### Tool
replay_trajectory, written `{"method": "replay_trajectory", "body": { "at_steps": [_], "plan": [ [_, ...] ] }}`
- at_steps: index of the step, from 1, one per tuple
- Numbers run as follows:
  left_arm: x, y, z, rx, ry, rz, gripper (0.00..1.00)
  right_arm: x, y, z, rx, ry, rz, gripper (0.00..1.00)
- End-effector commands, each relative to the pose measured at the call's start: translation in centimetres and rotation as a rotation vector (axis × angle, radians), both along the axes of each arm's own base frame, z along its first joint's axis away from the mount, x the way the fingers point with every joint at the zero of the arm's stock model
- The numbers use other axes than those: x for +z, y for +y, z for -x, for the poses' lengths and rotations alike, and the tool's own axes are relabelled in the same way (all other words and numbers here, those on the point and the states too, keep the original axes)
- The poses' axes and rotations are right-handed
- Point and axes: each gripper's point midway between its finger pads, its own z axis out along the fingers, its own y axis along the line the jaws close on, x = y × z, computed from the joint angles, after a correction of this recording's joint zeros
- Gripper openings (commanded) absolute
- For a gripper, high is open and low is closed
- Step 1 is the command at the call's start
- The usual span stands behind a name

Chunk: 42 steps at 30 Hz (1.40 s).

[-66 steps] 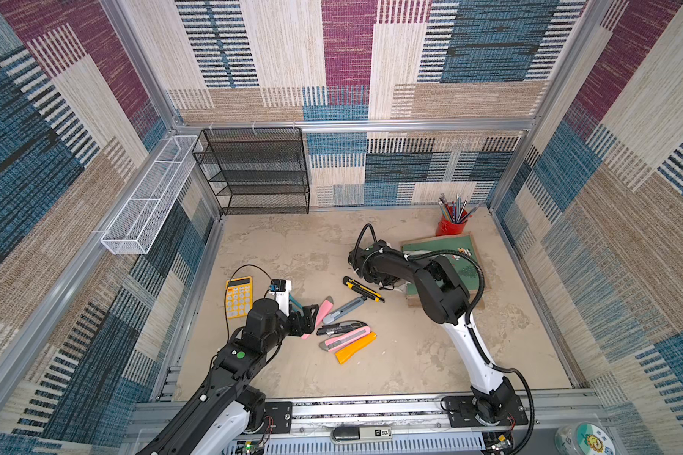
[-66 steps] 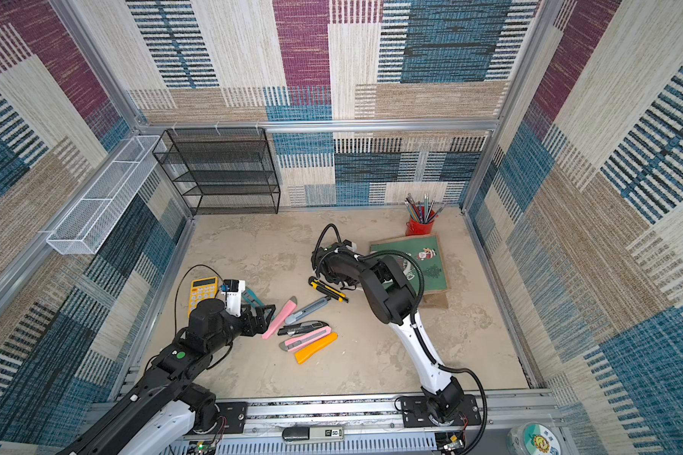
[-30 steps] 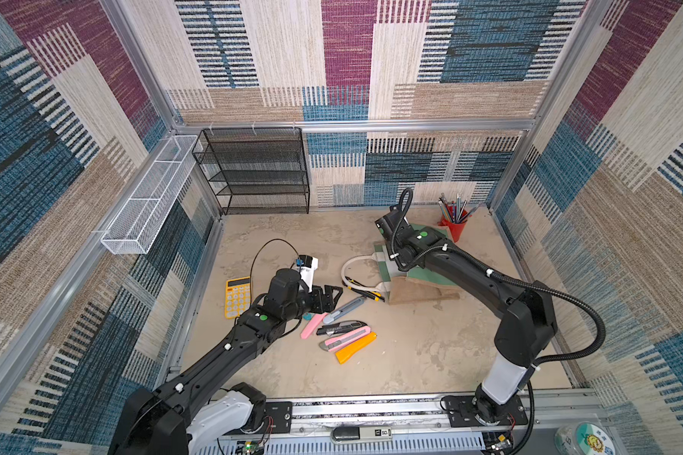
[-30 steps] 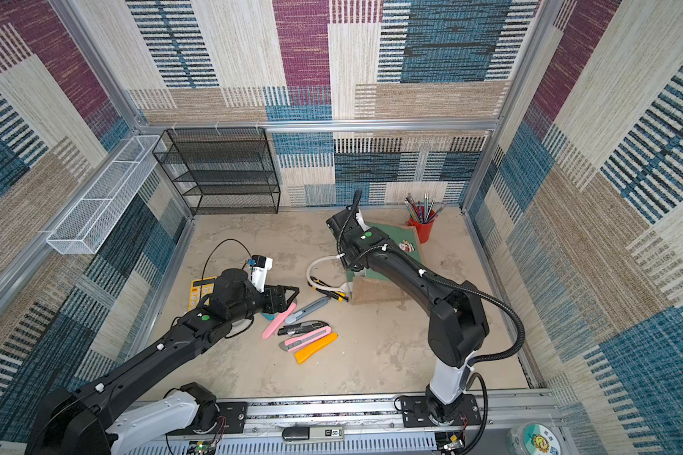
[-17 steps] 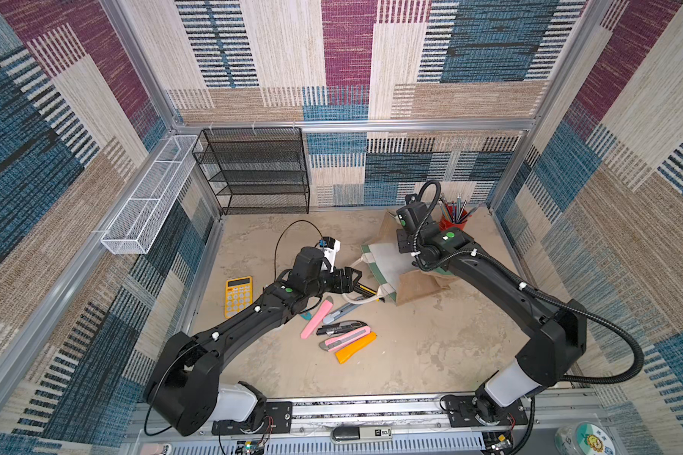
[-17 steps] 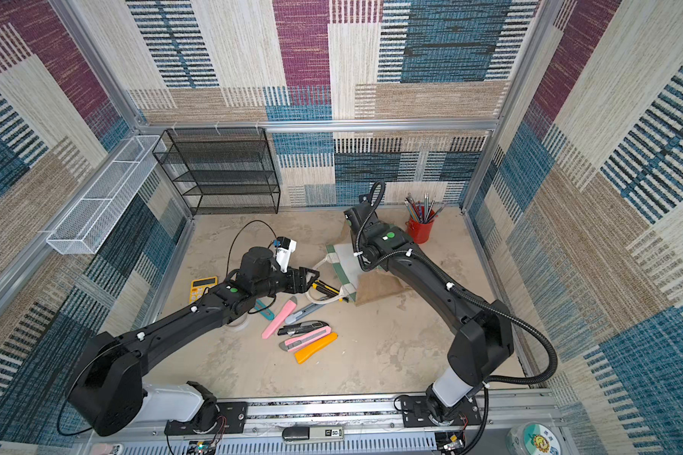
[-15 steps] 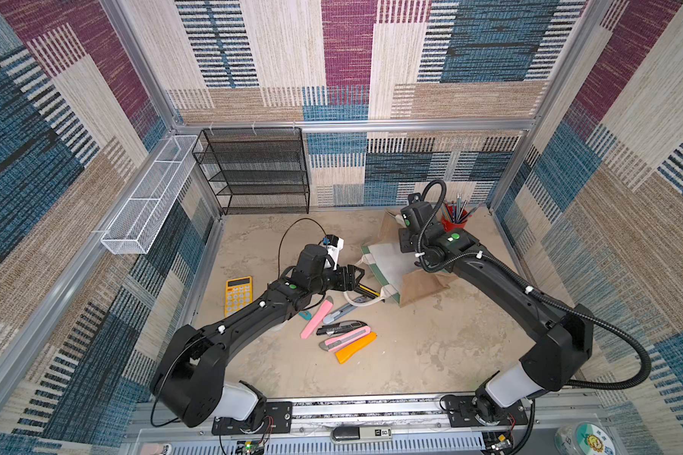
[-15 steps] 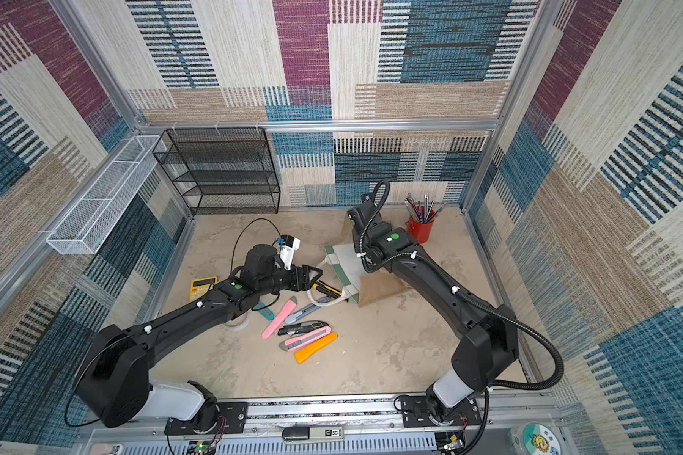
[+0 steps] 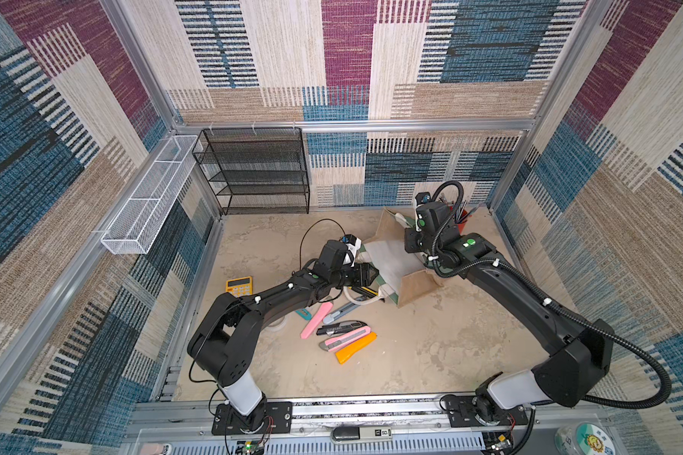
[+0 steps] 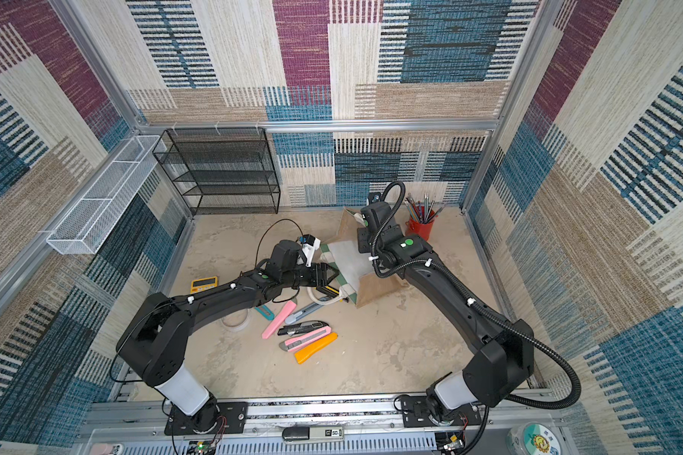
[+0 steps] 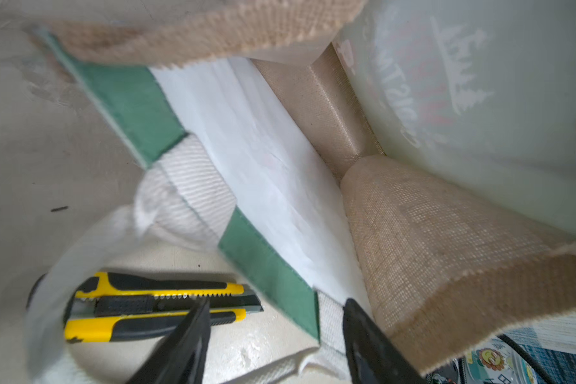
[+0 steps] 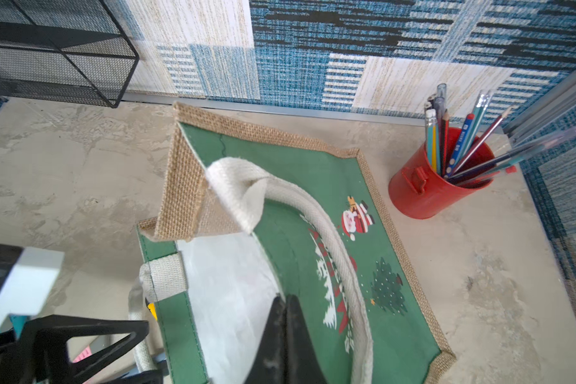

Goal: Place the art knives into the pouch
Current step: Adjust the pouch at the center of the board.

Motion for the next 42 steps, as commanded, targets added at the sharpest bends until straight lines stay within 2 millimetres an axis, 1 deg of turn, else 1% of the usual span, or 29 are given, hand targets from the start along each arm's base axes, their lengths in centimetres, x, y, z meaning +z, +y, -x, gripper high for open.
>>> {"method": "replay_trajectory", "body": {
  "at_steps": [1,5,8,11,12,13,15,18,19,20,26,29,33,35,39,42],
  "plan": [
    [0.3,-1.0,-0.6,0.009,0.015,0.053,0.63,1.2,1.2,-0.3,0.033,-0.042,-0.079,0.00],
    [-0.5,-1.6,-1.5,0.033,0.038,0.069,0.53,2.0,1.7,0.4,0.065,-0.061,-0.138,0.00],
    [-0.9,-2.0,-2.2,0.044,0.045,0.075,0.50,2.2,1.9,0.7,0.082,-0.059,-0.158,0.00],
    [-1.3,-2.2,-2.7,0.052,0.051,0.072,0.36,2.0,1.8,0.8,0.083,-0.052,-0.153,0.00],
    [-1.4,-2.3,-2.8,0.052,0.053,0.073,0.29,1.9,1.8,0.8,0.084,-0.048,-0.153,0.00],
    [-1.4,-2.4,-3.0,0.052,0.053,0.074,0.26,1.7,1.7,0.8,0.083,-0.045,-0.150,0.00],
    [-1.7,-2.6,-3.1,0.048,0.060,0.074,0.14,1.6,1.7,0.8,0.082,-0.043,-0.152,0.00],
    [-1.9,-2.7,-3.1,0.046,0.071,0.064,0.06,1.4,1.4,0.8,0.078,-0.043,-0.155,0.00],
    [-1.9,-2.7,-3.0,0.041,0.069,0.057,0.02,1.3,1.3,0.8,0.075,-0.042,-0.154,0.00],
    [-1.9,-2.6,-3.0,0.041,0.066,0.050,0.00,1.3,1.1,0.7,0.074,-0.043,-0.156,0.00],
    [-0.8,-2.0,-2.6,0.029,0.040,0.011,0.00,0.7,0.5,0.5,0.070,-0.029,-0.154,0.00],
    [0.6,-1.9,-2.1,0.010,0.028,0.005,0.00,0.4,0.0,0.2,0.052,-0.021,-0.125,0.00],
    [3.0,-1.7,-1.1,-0.026,-0.009,-0.019,0.00,-0.4,-0.9,0.0,0.025,-0.004,-0.089,0.00],
    [4.2,-1.7,-0.4,-0.049,-0.025,-0.036,0.00,-0.8,-1.6,-0.1,0.003,0.004,-0.071,0.00],
    [6.1,-1.4,1.1,-0.093,-0.037,-0.063,0.00,-1.2,-3.8,-0.5,-0.082,0.011,0.000,0.00],
    [7.4,-1.2,1.7,-0.123,-0.046,-0.075,0.00,-1.0,-5.2,-0.8,-0.120,0.005,0.018,0.00]
  ]
}}
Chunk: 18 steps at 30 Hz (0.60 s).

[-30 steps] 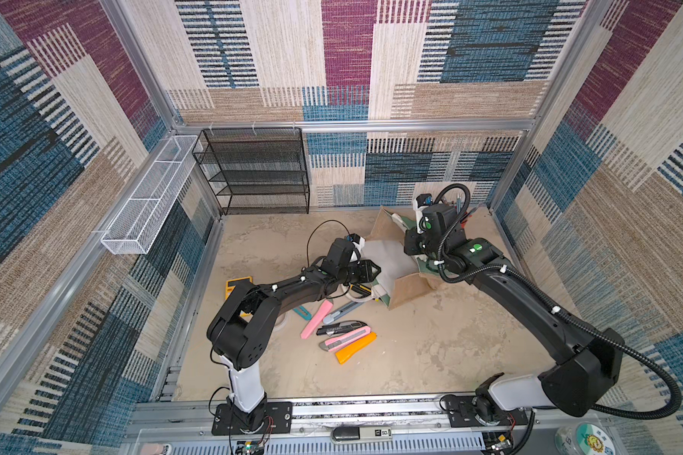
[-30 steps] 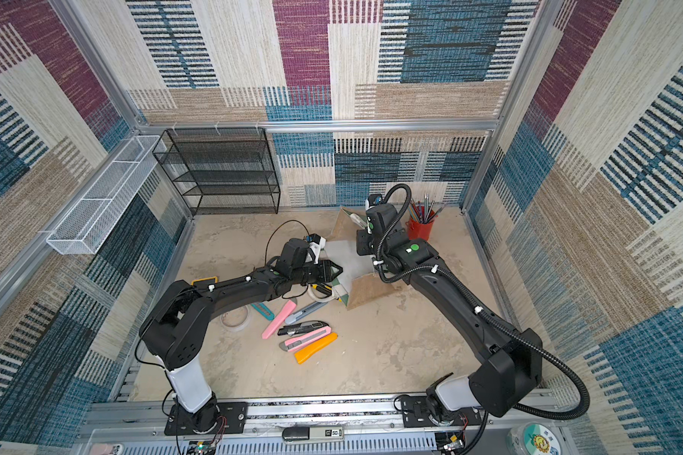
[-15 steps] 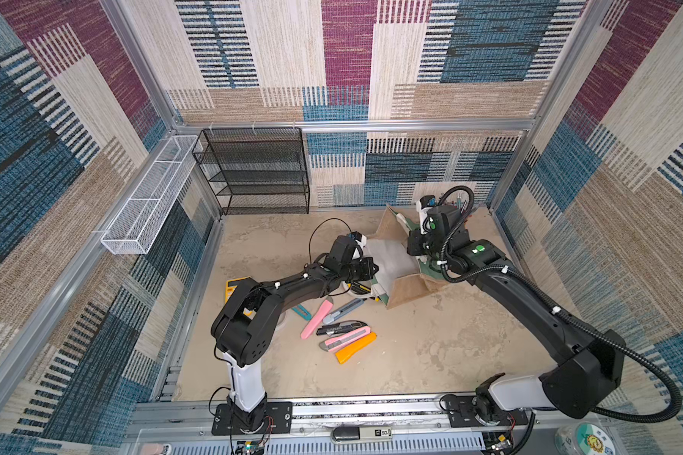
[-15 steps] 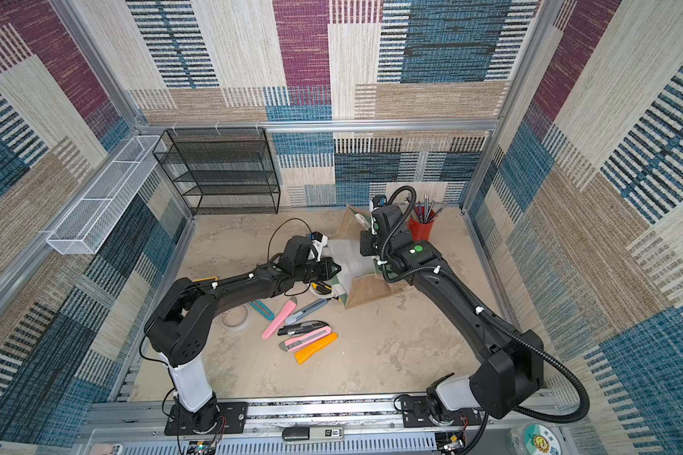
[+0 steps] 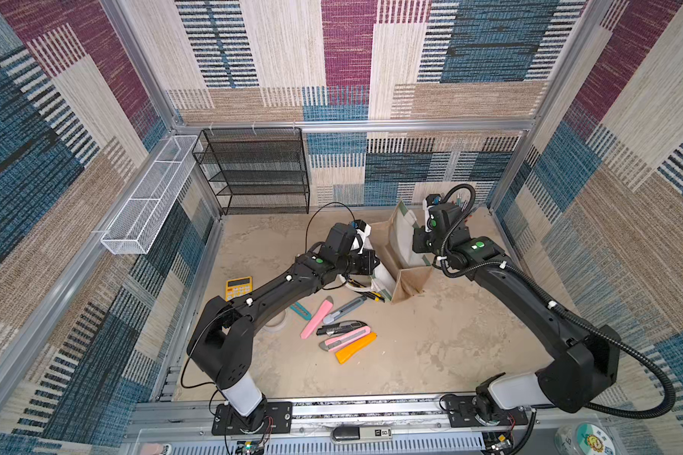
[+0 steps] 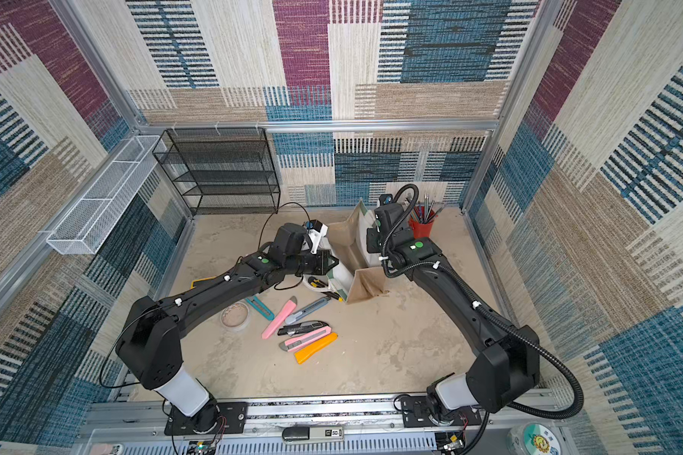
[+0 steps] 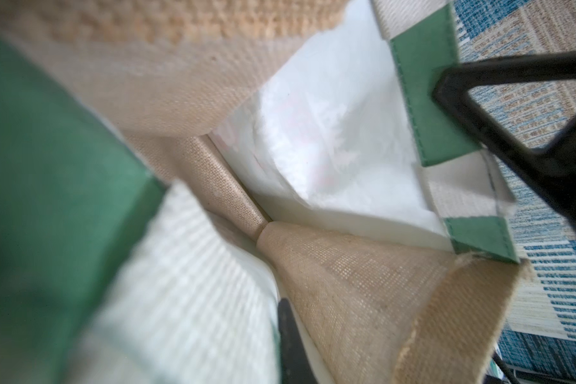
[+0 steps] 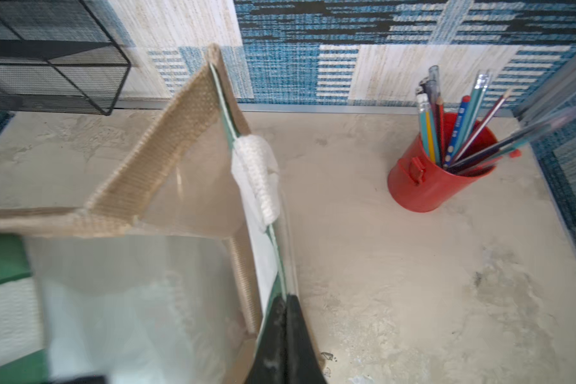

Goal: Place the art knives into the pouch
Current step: Adjust the pouch at the center of the board.

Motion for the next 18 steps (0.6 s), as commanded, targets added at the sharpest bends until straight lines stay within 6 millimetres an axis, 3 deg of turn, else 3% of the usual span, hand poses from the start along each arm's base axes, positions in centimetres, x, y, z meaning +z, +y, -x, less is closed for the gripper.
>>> {"method": "replay_trajectory", "body": {
  "at_steps": [1,6,9,14,18],
  "plan": [
    [1.3,0.1,1.3,-0.078,-0.022,-0.029,0.00,0.2,-2.2,-0.3,-0.074,-0.006,0.057,0.00],
    [3.1,0.4,2.2,-0.136,-0.036,-0.072,0.00,-0.1,-4.3,-0.6,-0.130,0.004,0.101,0.00],
    [3.3,0.7,2.4,-0.149,-0.034,-0.101,0.00,-0.8,-4.8,-0.5,-0.143,0.024,0.113,0.00],
    [1.8,1.1,2.1,-0.139,-0.016,-0.161,0.00,-2.6,-6.1,-0.3,-0.177,0.061,0.157,0.00],
    [0.1,0.3,1.6,-0.151,0.035,-0.169,0.00,-3.8,-6.0,-0.4,-0.163,0.075,0.146,0.00]
  ]
}}
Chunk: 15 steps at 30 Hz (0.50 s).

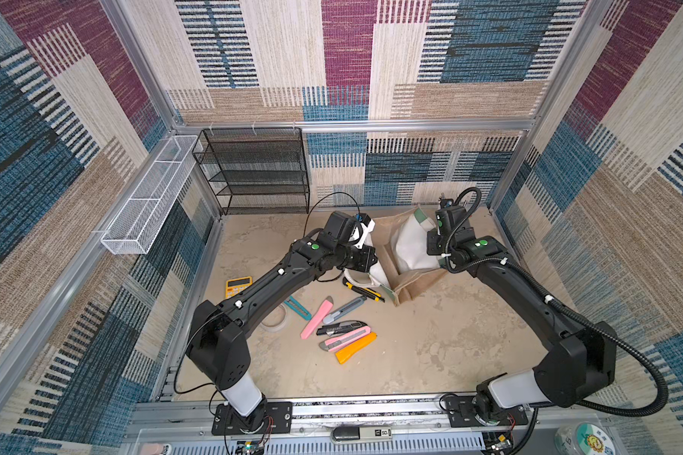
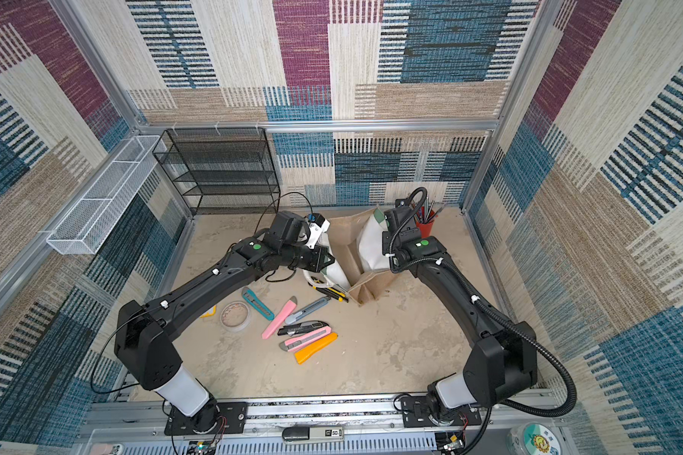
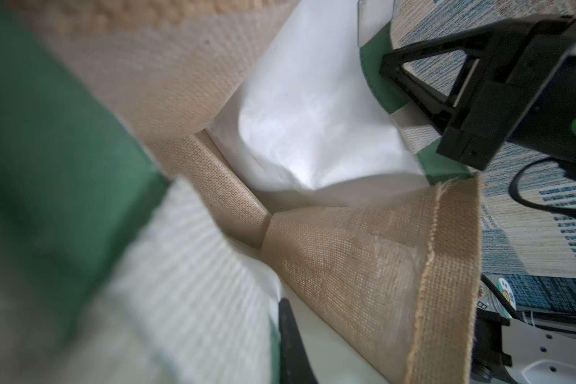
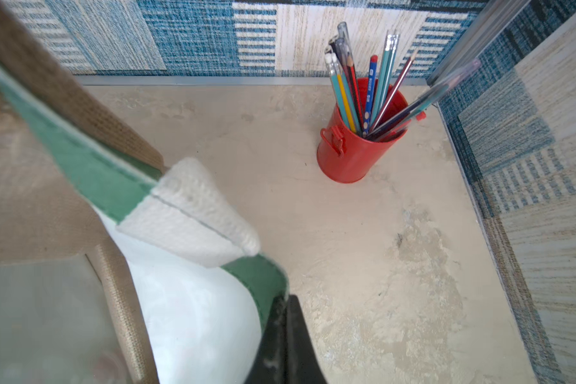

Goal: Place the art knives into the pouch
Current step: Adjust the pouch at the center of the board.

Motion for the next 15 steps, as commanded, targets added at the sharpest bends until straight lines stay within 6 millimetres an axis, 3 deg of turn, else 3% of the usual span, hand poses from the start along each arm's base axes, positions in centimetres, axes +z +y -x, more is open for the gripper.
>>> {"method": "replay_trajectory", "body": {
  "at_steps": [1,9,11,15],
  "plan": [
    [-1.6,-0.5,0.3,-0.039,0.049,-0.026,0.00,-1.0,-0.2,-0.3,-0.005,0.010,0.007,0.00],
    [-2.2,-1.2,-0.2,-0.046,0.080,-0.035,0.00,-5.3,0.3,-1.0,0.021,0.096,0.004,0.00],
    [-1.9,-1.3,-0.3,-0.049,0.072,-0.031,0.00,-5.4,0.7,-1.3,0.036,0.091,-0.018,0.33],
    [-2.0,-1.6,-0.3,-0.063,0.077,-0.033,0.00,-4.6,1.9,-1.9,0.084,0.067,-0.087,0.53]
  ]
}}
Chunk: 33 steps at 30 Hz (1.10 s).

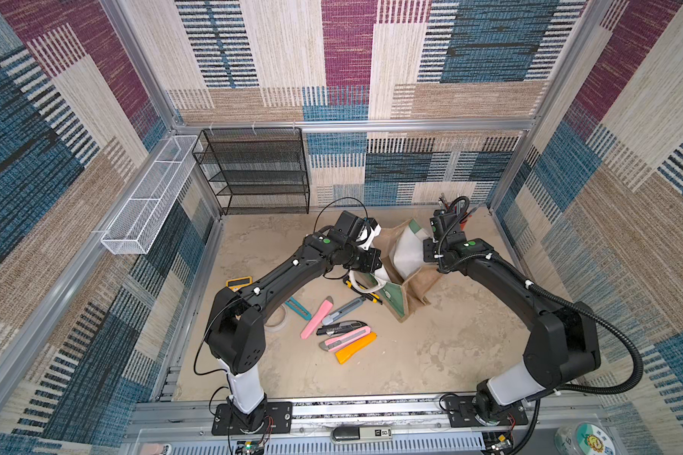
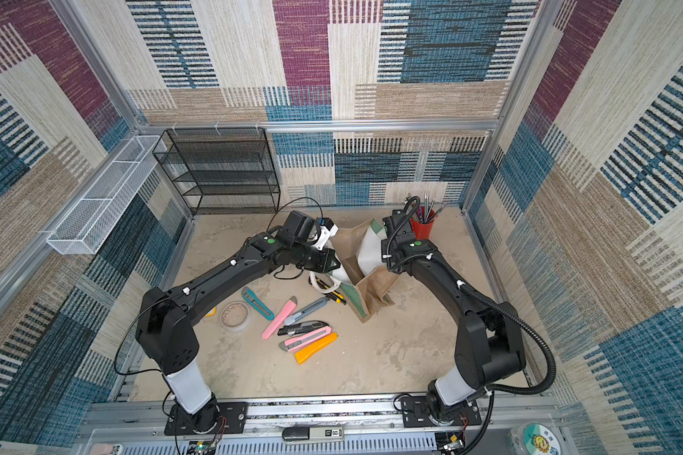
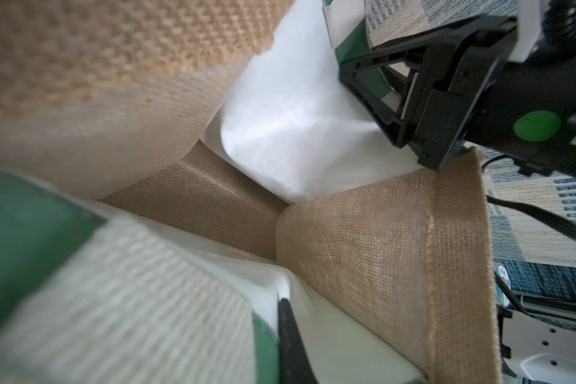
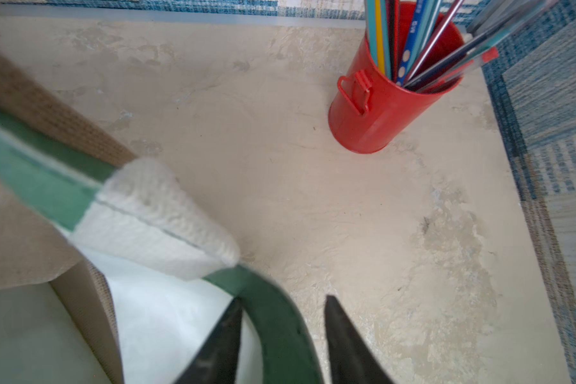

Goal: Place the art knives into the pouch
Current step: Adjust the pouch at the center of the board.

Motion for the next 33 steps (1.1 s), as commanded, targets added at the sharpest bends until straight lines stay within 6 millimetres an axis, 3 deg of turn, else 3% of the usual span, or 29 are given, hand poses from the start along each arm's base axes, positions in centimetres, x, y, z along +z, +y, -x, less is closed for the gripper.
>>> {"method": "replay_trajectory", "body": {
  "at_steps": [1,6,9,14,22,33],
  "plan": [
    [0.0,-0.2,0.0,-0.032,-0.012,-0.006,0.00,1.2,1.7,-0.8,0.060,-0.045,-0.087,0.56],
    [-0.2,-0.7,-0.3,-0.049,-0.015,-0.006,0.00,2.0,3.3,-1.0,0.125,-0.063,-0.167,0.53],
    [-0.1,-0.8,-0.3,-0.056,-0.021,-0.004,0.00,1.4,2.3,-1.2,0.087,-0.054,-0.117,0.28],
    [0.1,-0.2,-0.5,-0.049,-0.046,-0.035,0.00,2.5,0.4,-1.2,0.019,-0.100,-0.085,0.02],
    [0.1,1.7,-1.9,-0.009,-0.088,-0.114,0.00,4.0,-4.7,-0.3,-0.128,-0.142,-0.011,0.00],
    [-1.4,4.8,-4.3,0.063,-0.066,-0.212,0.00,3.5,-8.8,1.1,-0.261,-0.100,0.152,0.00]
  ]
}}
